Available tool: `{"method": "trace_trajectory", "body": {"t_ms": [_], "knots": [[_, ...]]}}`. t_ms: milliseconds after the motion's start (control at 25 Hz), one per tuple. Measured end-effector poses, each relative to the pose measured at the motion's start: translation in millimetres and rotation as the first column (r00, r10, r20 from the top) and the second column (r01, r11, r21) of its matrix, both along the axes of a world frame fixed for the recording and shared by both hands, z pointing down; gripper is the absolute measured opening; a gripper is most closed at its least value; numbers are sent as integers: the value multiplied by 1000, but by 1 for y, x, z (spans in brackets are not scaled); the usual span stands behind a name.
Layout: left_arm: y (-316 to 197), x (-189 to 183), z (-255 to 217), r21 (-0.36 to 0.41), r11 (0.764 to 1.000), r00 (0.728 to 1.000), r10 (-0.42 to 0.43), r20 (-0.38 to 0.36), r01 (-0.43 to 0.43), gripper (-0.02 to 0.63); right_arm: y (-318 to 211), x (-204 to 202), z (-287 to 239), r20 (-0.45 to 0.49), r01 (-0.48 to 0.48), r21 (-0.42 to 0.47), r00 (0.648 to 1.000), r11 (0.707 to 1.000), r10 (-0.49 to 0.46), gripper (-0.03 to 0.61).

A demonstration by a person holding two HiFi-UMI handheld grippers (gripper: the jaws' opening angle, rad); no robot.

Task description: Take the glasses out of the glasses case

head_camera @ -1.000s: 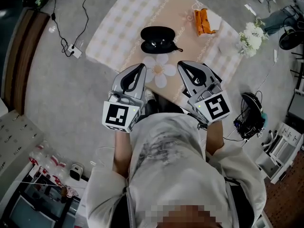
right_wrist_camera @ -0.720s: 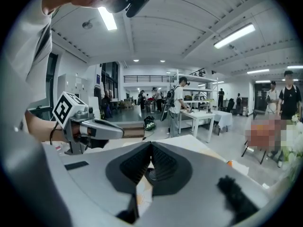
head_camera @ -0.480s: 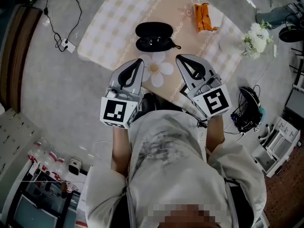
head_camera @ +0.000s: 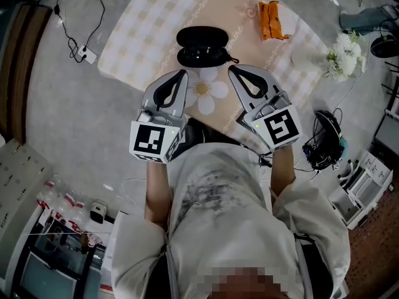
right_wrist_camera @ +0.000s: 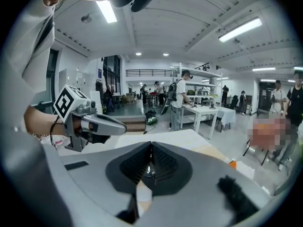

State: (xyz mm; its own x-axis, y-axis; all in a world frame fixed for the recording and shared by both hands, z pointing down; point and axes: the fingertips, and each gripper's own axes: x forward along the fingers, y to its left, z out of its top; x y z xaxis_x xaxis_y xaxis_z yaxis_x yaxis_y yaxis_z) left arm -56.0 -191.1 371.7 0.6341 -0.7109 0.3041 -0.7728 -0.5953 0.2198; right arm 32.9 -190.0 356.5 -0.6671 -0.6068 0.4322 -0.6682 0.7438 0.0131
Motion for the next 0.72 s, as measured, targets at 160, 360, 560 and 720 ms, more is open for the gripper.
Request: {"method": "trace_trajectory", "body": {"t_ms": [160, 360, 560, 720], "knots": [[-6, 1, 8, -12, 1000, 1000, -3, 1, 3, 9, -7, 0, 10, -12, 13, -8, 1000, 1000, -13, 18], [-12, 3, 21, -20, 1000, 1000, -7, 14, 7, 9, -16, -3, 25, -31, 36, -16, 999, 999, -36, 18], [-17, 3, 34, -30, 999, 1000, -14, 11, 14, 9, -23, -6, 41, -58, 59, -26, 996, 998, -61, 18], [-23, 3, 45, -43, 999, 1000, -22, 7, 22, 9, -29, -9, 55, -66, 68, -34, 995, 997, -70, 18]]}}
